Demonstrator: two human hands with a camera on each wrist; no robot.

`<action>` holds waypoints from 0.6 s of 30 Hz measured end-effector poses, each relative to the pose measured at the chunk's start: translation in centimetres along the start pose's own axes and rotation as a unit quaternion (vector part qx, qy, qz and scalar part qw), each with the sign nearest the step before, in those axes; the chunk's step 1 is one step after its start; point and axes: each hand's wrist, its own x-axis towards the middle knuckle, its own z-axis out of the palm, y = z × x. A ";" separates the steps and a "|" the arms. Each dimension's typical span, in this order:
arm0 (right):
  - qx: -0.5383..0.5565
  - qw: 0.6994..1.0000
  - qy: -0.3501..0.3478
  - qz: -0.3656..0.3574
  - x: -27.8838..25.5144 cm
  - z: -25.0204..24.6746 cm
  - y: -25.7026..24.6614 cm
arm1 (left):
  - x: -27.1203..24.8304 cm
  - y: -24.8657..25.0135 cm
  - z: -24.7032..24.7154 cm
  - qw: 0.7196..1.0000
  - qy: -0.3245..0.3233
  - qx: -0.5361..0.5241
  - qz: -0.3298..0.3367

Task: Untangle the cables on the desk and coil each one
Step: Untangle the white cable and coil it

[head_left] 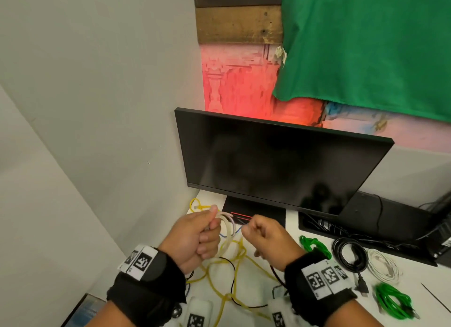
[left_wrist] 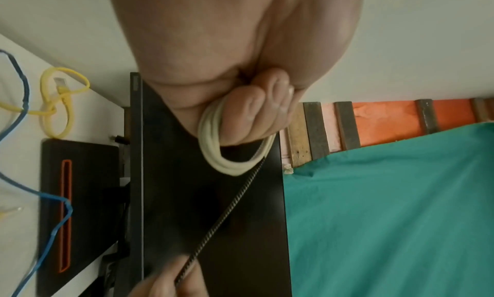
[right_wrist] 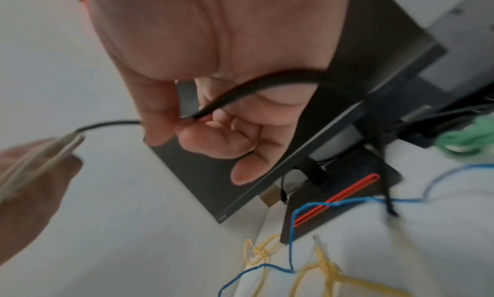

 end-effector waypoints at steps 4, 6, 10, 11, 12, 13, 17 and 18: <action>0.095 0.994 -0.009 0.060 -0.9 -2.4 4.0 | 0.2 1.3 -1.6 0.998 0.049 -0.022 0.023; 0.045 0.995 0.057 0.069 -1.0 -2.2 4.7 | 0.3 1.0 -1.7 0.997 0.067 -0.022 0.029; -0.234 0.969 0.055 0.049 -1.2 0.2 3.4 | 0.9 -0.1 -1.2 0.994 0.080 -0.034 0.069; -0.284 0.958 0.000 0.039 -1.5 1.1 2.7 | 1.1 -0.4 -1.1 0.993 0.078 -0.030 0.081; -0.304 0.951 -0.055 0.028 -1.7 2.0 1.9 | 1.3 -0.5 -1.0 0.993 0.077 -0.017 0.093; -0.302 0.947 -0.108 0.018 -2.0 2.8 1.0 | 1.6 -0.7 -0.9 0.992 0.077 0.008 0.103; -0.208 0.958 -0.185 -0.072 -3.3 4.5 -2.4 | 1.8 -1.5 -0.9 0.967 0.091 0.194 0.141; -0.168 0.965 -0.181 -0.092 -3.4 4.4 -3.2 | 1.7 -1.8 -1.1 0.955 0.086 0.244 0.146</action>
